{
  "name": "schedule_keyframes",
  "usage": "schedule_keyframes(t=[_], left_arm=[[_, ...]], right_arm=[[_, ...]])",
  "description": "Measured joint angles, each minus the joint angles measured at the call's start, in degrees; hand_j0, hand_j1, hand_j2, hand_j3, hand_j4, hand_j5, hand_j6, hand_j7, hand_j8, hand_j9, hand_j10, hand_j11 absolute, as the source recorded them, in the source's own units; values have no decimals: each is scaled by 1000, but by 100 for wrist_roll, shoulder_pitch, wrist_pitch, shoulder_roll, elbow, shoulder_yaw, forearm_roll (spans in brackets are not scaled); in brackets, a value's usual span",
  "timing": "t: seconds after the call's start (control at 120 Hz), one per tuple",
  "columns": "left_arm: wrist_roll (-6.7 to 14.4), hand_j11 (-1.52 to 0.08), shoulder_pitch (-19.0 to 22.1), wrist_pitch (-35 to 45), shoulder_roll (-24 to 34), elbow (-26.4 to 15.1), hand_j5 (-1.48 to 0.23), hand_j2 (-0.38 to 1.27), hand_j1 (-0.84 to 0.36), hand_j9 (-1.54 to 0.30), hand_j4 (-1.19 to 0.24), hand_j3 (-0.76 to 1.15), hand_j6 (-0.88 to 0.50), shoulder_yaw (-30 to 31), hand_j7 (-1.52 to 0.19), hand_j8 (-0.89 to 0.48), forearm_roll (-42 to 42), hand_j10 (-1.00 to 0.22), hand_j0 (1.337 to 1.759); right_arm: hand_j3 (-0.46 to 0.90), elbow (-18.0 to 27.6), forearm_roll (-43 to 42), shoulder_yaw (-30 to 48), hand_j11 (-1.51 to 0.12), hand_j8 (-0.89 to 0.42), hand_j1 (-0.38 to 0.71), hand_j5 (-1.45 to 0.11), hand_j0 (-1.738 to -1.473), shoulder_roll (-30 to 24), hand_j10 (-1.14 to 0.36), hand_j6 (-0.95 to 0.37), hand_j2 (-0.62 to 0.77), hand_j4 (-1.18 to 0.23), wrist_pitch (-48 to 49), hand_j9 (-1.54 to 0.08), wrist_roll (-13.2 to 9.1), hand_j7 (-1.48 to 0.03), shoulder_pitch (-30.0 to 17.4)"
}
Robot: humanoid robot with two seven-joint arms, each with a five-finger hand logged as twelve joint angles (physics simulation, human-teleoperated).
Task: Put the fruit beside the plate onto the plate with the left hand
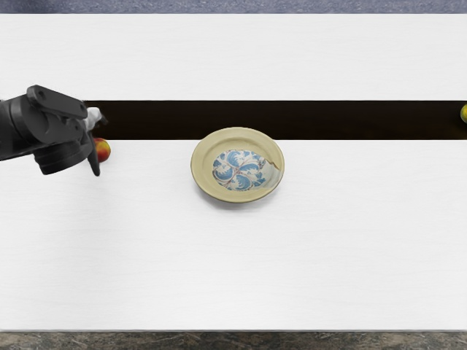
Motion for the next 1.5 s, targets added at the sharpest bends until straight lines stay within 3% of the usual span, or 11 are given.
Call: schedule_keyframes(t=[0.242, 0.575, 0.892, 1.5], left_arm=[[0, -271, 302, -2, 16, 503, -271, 42, 100, -271, -209, 0, -209, 1, -271, -209, 0, -209, 1658], [0, -277, 478, -6, -63, 865, -277, 43, 94, -277, -214, 0, -214, -23, -277, -214, 1, -214, 1658], [0, -279, 544, -13, -131, 924, -279, 44, 92, -279, -216, 0, -216, -91, -279, -216, 33, -216, 1658], [39, -410, 601, -90, -160, 885, -410, 64, -29, -410, -316, 0, -316, -164, -410, -316, -2, -316, 1658]], right_arm=[[0, -1, 0, 0, -22, -17, -329, -22, -1658, 0, -17, -17, -4, -17, 0, -22, 0, -22, 0], [0, 0, 0, 0, -22, -17, -328, -22, -1658, 0, -17, -17, -4, -17, 0, -22, 0, -22, 0], [0, 0, 0, 0, -22, -17, -329, -22, -1658, 0, -17, -17, -4, -17, 0, -22, 0, -22, 0], [0, 1, 0, 0, -22, -17, -329, -22, -1658, 0, -17, -17, -4, -17, 0, -22, 0, -22, 0]])
